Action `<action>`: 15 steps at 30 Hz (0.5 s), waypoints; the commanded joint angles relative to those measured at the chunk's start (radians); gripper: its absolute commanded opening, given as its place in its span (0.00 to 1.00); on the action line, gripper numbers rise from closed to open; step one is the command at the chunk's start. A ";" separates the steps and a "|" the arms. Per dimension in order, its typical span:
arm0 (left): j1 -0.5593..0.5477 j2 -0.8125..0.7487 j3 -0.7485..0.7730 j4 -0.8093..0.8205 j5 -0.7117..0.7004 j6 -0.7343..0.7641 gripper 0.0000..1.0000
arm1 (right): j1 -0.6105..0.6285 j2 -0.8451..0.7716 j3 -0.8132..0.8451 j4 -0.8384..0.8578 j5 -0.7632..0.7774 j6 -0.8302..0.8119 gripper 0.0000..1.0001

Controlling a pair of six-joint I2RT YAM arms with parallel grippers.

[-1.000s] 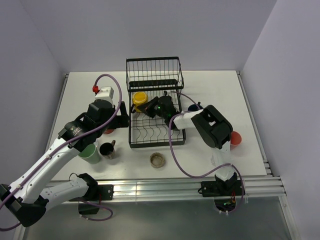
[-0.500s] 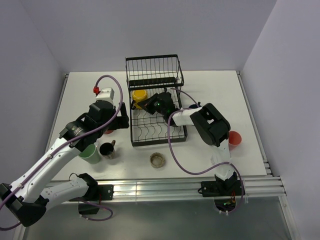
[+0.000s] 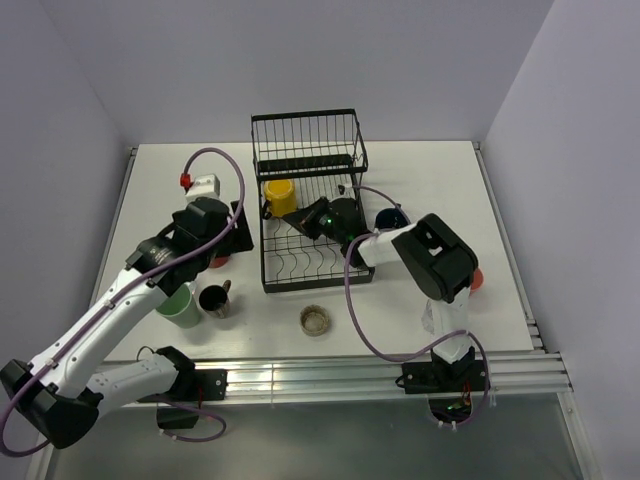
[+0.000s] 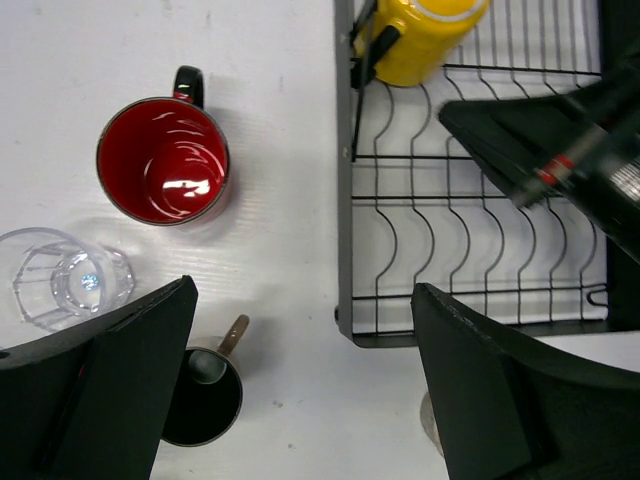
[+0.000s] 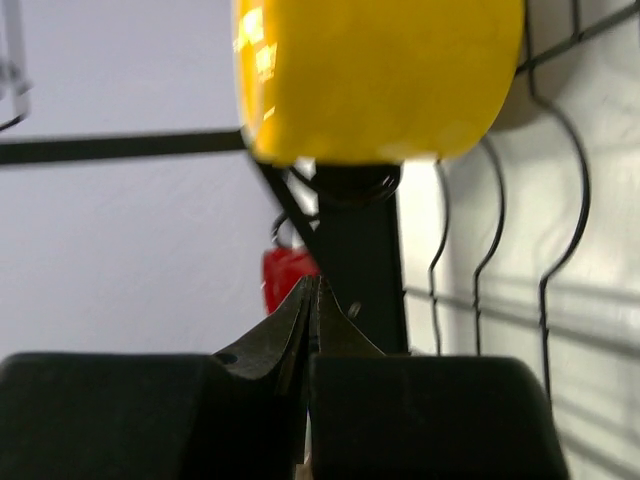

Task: Load the cups into the dish rack
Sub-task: Place the cup upside down on the dish rack, then grab a cup with the left arm

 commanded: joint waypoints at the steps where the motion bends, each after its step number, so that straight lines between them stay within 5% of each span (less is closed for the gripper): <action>1: 0.036 0.025 -0.002 -0.010 -0.046 -0.029 0.95 | 0.008 -0.110 -0.078 0.114 -0.001 0.000 0.00; 15: 0.162 0.315 0.043 0.039 -0.005 0.000 0.82 | 0.040 -0.475 -0.307 -0.054 0.100 -0.111 0.00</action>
